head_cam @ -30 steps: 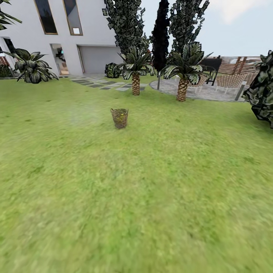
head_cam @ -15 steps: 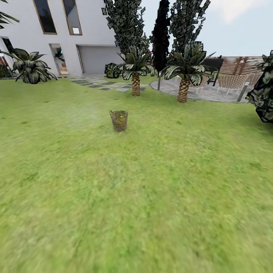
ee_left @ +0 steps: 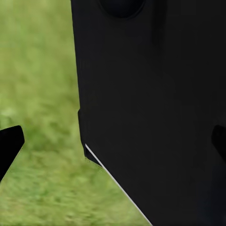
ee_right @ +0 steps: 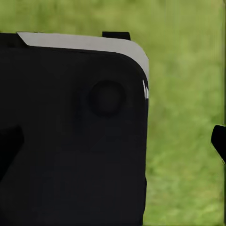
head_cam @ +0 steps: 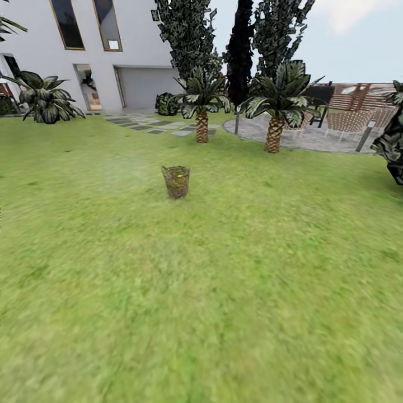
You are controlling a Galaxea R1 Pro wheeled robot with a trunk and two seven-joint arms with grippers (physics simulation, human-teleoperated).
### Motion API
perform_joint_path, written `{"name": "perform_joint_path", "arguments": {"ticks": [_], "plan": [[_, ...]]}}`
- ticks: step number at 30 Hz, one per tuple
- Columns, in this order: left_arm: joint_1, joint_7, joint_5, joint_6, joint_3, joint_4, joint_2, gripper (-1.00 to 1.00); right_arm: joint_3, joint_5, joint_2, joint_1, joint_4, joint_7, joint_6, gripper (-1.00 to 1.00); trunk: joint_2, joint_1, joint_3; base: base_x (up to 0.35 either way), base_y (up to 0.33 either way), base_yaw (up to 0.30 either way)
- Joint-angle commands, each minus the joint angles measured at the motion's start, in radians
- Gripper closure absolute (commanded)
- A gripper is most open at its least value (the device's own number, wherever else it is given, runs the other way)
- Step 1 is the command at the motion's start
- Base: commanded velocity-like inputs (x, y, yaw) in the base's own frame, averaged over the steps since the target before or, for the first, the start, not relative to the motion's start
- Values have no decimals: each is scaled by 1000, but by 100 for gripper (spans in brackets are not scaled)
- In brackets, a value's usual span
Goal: Take the three Easter eggs out of the wicker basket on the lawn in the garden, then place them on the lawn next to a single tree (choose any tree) so that all three eggs are next to the same tree and none are left in the basket.
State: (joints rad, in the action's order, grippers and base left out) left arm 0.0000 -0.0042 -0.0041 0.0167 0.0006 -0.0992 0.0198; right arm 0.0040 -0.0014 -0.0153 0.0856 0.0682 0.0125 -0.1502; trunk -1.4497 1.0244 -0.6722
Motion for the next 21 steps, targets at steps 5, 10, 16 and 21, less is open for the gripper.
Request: {"name": "perform_joint_path", "arguments": {"ticks": [5,10,16,21], "plan": [[0,-1,0,2,-1,-1,0,-100,1,0,0,0,0,1,-3,-100,0,1,-3,337,0,74],[0,0,0,2,0,-1,0,-100,1,0,0,0,-1,1,-3,-100,0,1,-3,337,0,4],[0,0,0,2,-1,-1,0,-100,1,0,-1,0,-1,1,-3,-100,0,1,-3,337,0,0],[0,0,0,2,-1,-1,0,-100,1,0,-1,0,-1,1,-3,-100,0,1,-3,337,0,0]]}}
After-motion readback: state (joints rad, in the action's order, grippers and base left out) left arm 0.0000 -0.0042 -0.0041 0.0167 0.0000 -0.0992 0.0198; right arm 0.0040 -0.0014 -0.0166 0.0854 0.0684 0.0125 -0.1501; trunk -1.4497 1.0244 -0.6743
